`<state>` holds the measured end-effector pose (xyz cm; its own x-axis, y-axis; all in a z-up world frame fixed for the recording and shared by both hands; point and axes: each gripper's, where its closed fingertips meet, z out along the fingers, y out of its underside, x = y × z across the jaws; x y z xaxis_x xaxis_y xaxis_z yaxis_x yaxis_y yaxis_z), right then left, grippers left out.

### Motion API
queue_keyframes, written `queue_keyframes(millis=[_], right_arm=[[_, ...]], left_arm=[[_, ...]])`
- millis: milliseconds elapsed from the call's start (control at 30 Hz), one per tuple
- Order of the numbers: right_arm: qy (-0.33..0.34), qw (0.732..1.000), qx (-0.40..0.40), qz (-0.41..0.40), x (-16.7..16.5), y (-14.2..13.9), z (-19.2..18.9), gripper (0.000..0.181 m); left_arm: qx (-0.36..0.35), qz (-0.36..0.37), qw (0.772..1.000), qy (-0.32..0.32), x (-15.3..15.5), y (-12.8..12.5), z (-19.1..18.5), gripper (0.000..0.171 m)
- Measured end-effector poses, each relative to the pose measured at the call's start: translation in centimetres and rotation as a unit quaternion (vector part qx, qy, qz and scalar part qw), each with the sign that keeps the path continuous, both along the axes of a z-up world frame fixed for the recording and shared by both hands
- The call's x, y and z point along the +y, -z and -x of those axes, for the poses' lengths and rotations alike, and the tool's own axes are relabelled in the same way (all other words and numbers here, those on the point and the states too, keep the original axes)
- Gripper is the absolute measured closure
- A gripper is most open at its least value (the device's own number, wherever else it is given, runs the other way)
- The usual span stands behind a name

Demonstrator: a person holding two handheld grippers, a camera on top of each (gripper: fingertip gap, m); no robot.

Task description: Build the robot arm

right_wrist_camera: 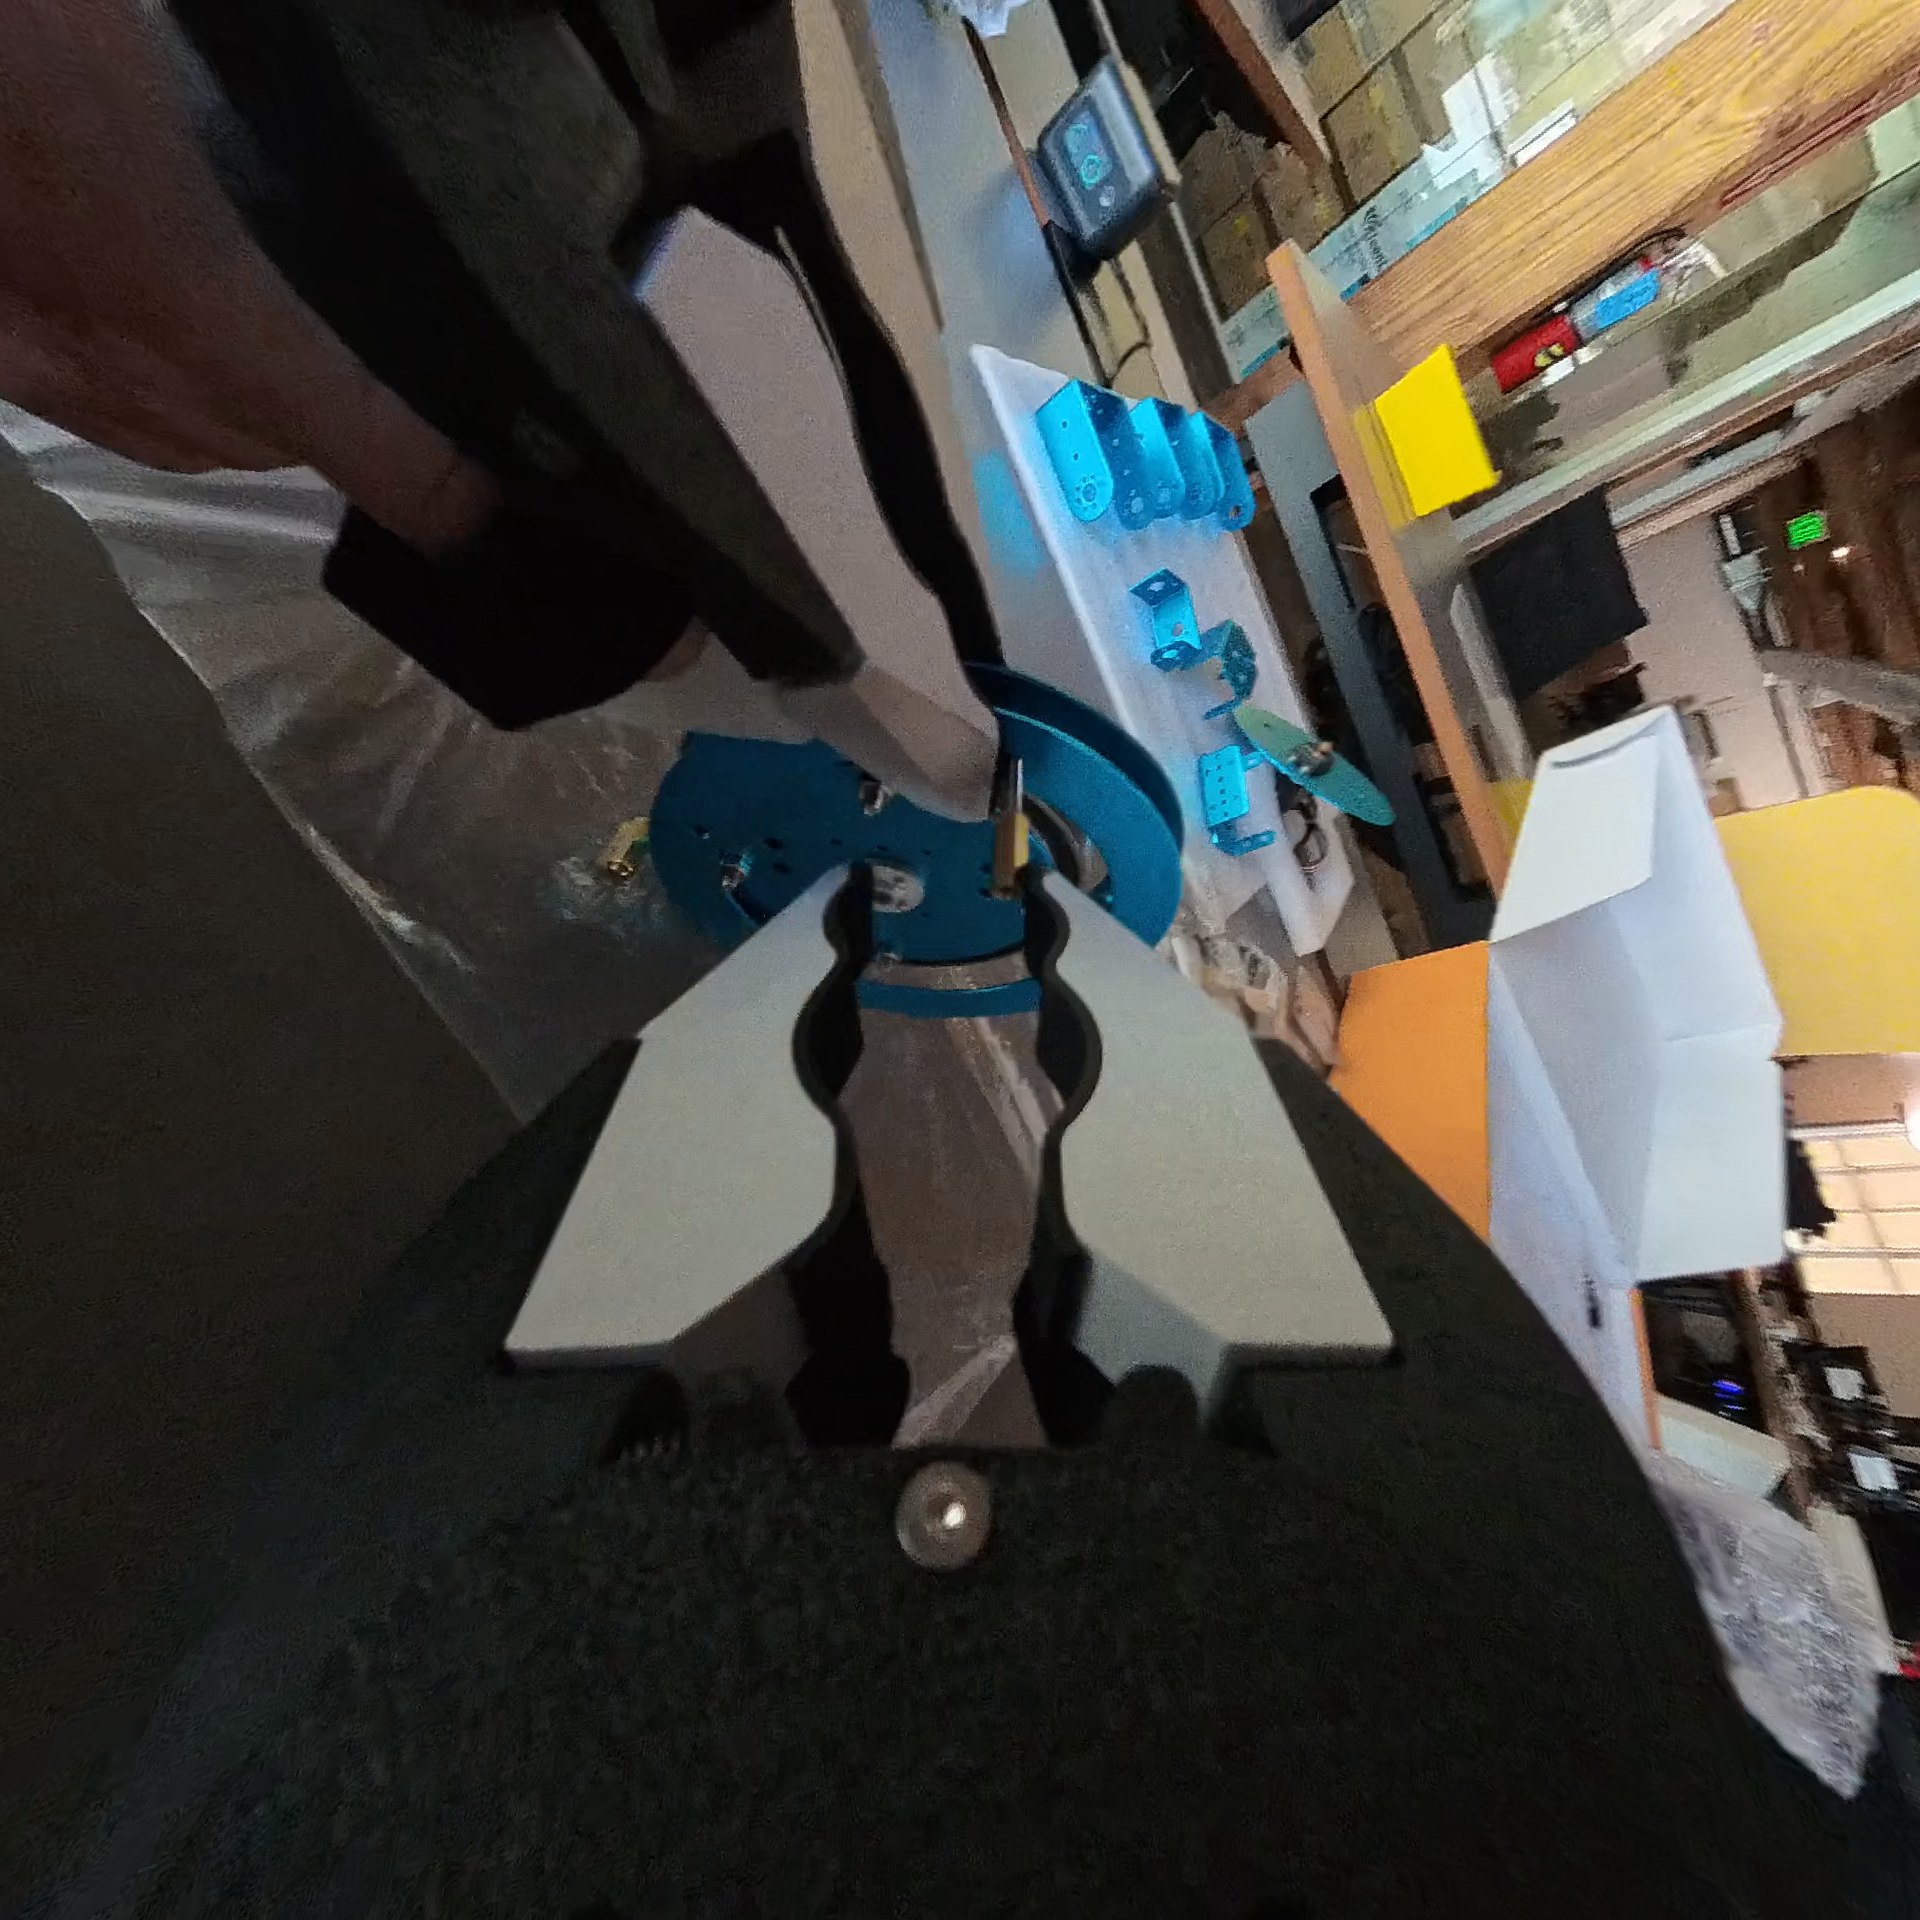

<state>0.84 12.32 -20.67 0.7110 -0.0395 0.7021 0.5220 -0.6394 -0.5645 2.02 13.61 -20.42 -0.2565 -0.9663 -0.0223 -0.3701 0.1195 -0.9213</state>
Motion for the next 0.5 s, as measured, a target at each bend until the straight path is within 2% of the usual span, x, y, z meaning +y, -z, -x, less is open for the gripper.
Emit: queue_keyframes(millis=[100, 167, 233, 267, 300, 333, 367, 400, 433, 467, 500], right_arm=[[0.015, 0.999, -0.032, -0.009, 0.2, -0.8, -1.0, 0.177], [0.009, 1.0, -0.004, -0.004, 0.3, -0.7, -0.9, 0.177], [0.011, 0.995, 0.098, -0.018, 0.3, -0.5, -0.7, 0.177], [0.01, 0.982, 0.187, -0.029, 0.3, -0.3, -0.4, 0.177], [0.009, 0.953, 0.3, -0.042, 0.3, -0.2, 0.0, 0.177], [0.011, 0.9, 0.433, -0.054, 0.3, -0.1, 0.4, 0.177], [0.008, 0.82, 0.568, -0.064, 0.3, -0.1, 0.9, 0.178], [0.001, 0.722, 0.687, -0.077, 0.2, -0.4, 1.3, 0.177], [-0.006, 0.635, 0.767, -0.088, 0.1, -0.8, 1.5, 0.178], [-0.012, 0.597, 0.797, -0.097, 0.1, -0.8, 1.6, 0.178], [-0.012, 0.615, 0.782, -0.099, 0.1, -0.7, 1.6, 0.177]], left_arm=[[0.0, -0.003, 1.0, -0.004, 0.0, 0.0, 0.1, 0.16], [-0.001, -0.002, 1.0, -0.003, -0.1, 0.0, 0.1, 0.16], [-0.005, -0.008, 1.0, -0.003, -0.1, 0.0, 0.2, 0.16], [-0.006, -0.01, 1.0, -0.001, -0.1, 0.0, 0.2, 0.16], [-0.008, -0.012, 1.0, 0.0, -0.2, 0.0, 0.2, 0.16], [-0.01, -0.011, 1.0, -0.001, -0.2, 0.0, 0.2, 0.16], [-0.011, -0.01, 1.0, -0.003, -0.2, 0.0, 0.2, 0.16], [-0.011, -0.009, 1.0, -0.003, -0.1, 0.0, 0.2, 0.16], [-0.012, -0.01, 1.0, -0.003, -0.2, -0.1, 0.1, 0.159], [-0.011, -0.011, 1.0, -0.004, -0.2, -0.1, 0.1, 0.16], [-0.009, -0.015, 1.0, -0.003, -0.2, -0.1, 0.0, 0.159]])
